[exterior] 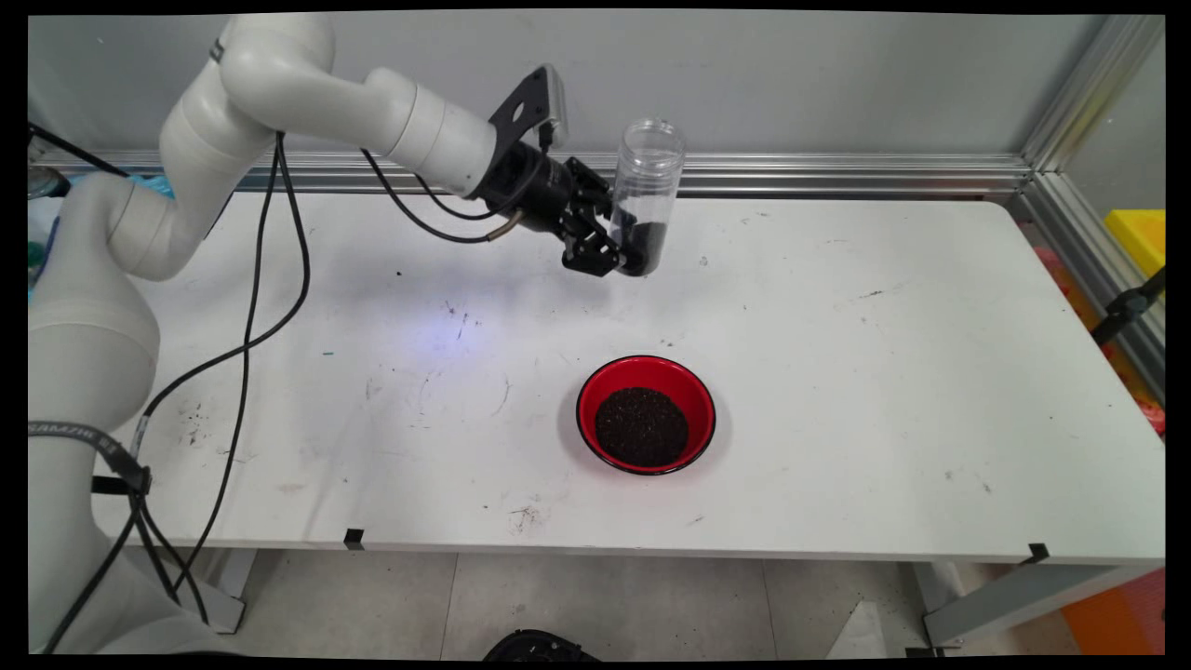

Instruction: Pour the black seasoning powder in the red bowl, then place the picked object on the table

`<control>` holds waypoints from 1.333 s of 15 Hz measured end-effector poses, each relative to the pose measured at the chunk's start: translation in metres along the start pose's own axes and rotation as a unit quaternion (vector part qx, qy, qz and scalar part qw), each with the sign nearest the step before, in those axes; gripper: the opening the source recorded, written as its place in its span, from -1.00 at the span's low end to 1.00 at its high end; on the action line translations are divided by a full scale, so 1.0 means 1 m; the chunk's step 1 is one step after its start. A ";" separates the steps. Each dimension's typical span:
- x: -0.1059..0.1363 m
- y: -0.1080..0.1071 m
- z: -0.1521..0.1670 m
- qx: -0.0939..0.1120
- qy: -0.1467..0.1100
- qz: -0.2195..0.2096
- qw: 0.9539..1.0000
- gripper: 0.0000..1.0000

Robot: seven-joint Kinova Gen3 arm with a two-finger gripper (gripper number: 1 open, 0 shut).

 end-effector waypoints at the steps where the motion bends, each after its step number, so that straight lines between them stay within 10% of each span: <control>1: -0.004 0.001 0.001 -0.001 0.001 -0.007 1.000 -1.00; 20: -0.075 0.008 0.053 -0.003 0.022 -0.033 0.999 -1.00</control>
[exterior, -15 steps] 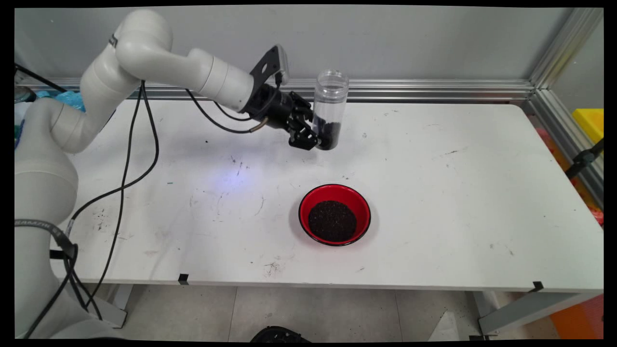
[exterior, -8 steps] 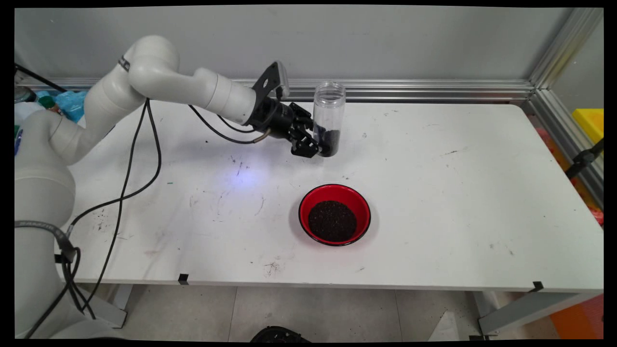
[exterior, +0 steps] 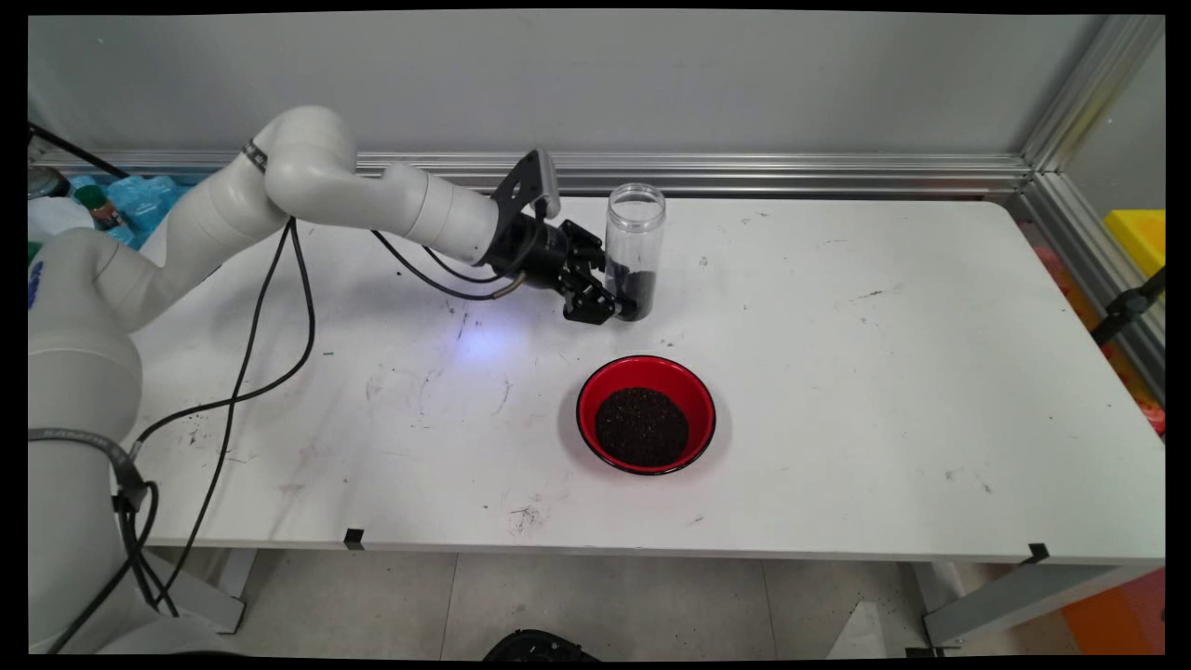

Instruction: Place the picked object on the table

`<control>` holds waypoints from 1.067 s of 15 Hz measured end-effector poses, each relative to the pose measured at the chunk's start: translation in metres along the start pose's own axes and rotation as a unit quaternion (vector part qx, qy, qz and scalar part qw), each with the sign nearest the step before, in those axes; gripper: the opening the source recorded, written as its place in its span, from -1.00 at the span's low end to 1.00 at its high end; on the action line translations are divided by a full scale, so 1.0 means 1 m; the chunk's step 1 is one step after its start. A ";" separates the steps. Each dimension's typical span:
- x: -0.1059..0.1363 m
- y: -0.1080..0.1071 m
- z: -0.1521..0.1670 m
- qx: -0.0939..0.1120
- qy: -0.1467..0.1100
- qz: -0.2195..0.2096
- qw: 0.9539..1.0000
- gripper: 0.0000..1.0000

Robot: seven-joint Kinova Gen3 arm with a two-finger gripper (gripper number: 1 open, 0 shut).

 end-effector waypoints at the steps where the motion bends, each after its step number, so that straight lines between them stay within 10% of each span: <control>1: -0.002 0.000 0.001 0.000 0.000 0.001 1.000 -1.00; 16: -0.025 0.009 0.010 -0.009 -0.010 0.005 1.000 -1.00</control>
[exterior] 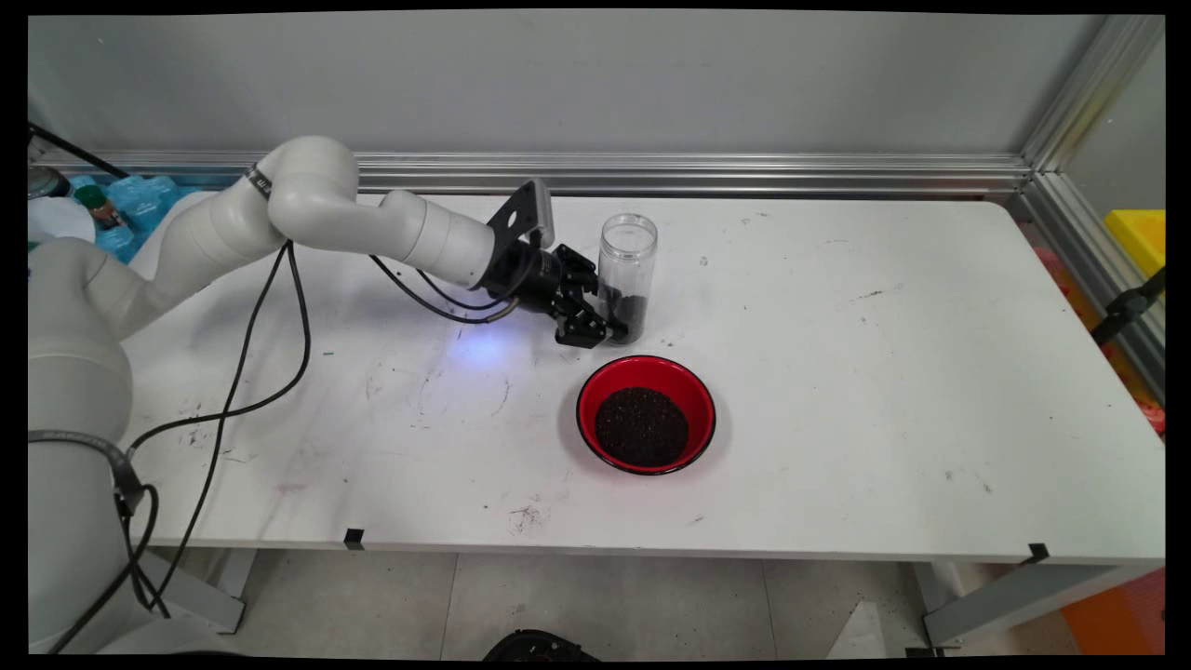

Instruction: Place the picked object on the table

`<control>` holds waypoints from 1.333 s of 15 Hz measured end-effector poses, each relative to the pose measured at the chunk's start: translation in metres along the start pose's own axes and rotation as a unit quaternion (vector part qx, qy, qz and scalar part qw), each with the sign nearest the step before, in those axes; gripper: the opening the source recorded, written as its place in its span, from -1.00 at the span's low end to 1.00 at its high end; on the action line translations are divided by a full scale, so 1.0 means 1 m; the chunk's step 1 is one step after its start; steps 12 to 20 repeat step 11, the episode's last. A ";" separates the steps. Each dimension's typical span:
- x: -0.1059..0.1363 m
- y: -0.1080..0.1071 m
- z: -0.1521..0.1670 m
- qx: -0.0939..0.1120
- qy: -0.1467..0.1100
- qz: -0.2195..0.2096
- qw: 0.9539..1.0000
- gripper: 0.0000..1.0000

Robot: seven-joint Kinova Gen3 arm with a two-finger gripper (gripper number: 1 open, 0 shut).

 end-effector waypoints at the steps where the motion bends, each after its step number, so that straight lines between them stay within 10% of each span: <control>1: -0.001 0.001 0.000 -0.001 -0.001 0.000 1.000 -1.00; 8: -0.006 0.005 0.002 -0.013 -0.004 -0.004 1.000 -1.00; 9: -0.007 0.005 0.002 -0.014 -0.005 -0.005 1.000 1.00; 20: -0.008 0.006 0.002 -0.015 -0.005 -0.006 1.000 1.00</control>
